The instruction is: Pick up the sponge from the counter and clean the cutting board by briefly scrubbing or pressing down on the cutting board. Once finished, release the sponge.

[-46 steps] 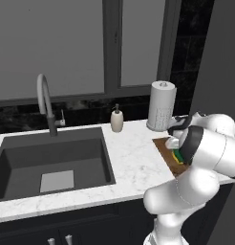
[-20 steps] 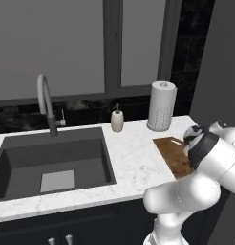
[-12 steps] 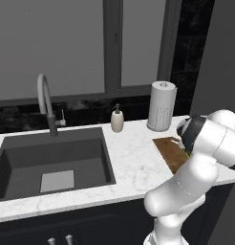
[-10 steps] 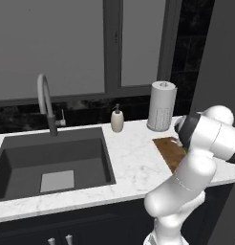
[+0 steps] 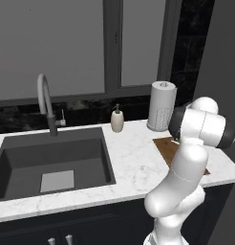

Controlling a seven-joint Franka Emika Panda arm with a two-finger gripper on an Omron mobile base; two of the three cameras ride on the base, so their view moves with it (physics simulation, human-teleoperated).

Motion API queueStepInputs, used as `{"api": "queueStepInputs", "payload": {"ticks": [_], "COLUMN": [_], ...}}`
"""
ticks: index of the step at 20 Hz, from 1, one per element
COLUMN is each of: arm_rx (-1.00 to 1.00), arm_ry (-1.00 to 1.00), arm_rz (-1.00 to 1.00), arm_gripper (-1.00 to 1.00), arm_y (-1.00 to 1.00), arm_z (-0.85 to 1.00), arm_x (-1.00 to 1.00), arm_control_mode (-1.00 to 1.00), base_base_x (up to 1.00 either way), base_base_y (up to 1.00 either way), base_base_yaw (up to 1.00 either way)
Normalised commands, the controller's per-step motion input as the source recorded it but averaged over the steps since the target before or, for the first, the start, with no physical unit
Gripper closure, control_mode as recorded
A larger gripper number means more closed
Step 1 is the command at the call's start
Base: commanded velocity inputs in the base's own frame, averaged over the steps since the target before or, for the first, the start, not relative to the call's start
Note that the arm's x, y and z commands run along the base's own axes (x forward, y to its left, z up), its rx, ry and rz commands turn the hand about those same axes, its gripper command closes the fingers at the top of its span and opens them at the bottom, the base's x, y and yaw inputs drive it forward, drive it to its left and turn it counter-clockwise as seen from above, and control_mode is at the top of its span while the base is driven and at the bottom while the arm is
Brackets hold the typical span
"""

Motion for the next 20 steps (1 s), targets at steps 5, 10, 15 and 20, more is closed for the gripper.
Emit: {"api": "queueStepInputs", "payload": {"ticks": [5, 10, 15, 20], "arm_rx": [0.01, -0.02, 0.0, 0.0], "arm_ry": [-0.11, 0.0, 0.0, 0.03], "arm_rz": [0.01, 0.07, 0.12, 0.27], "arm_gripper": [1.0, 1.0, 1.0, 1.0], "arm_y": [0.12, 0.07, 0.19, 0.61], "arm_z": [-0.02, -0.16, -0.01, 0.37], "arm_x": [-0.49, -0.76, -0.34, 0.0], "arm_control_mode": [-1.0, -1.0, -1.0, -1.0], "base_base_x": [0.0, 0.0, 0.0, 0.0], "base_base_y": [0.0, 0.0, 0.0, 0.0], "base_base_yaw": [0.0, 0.0, 0.0, 0.0]}}
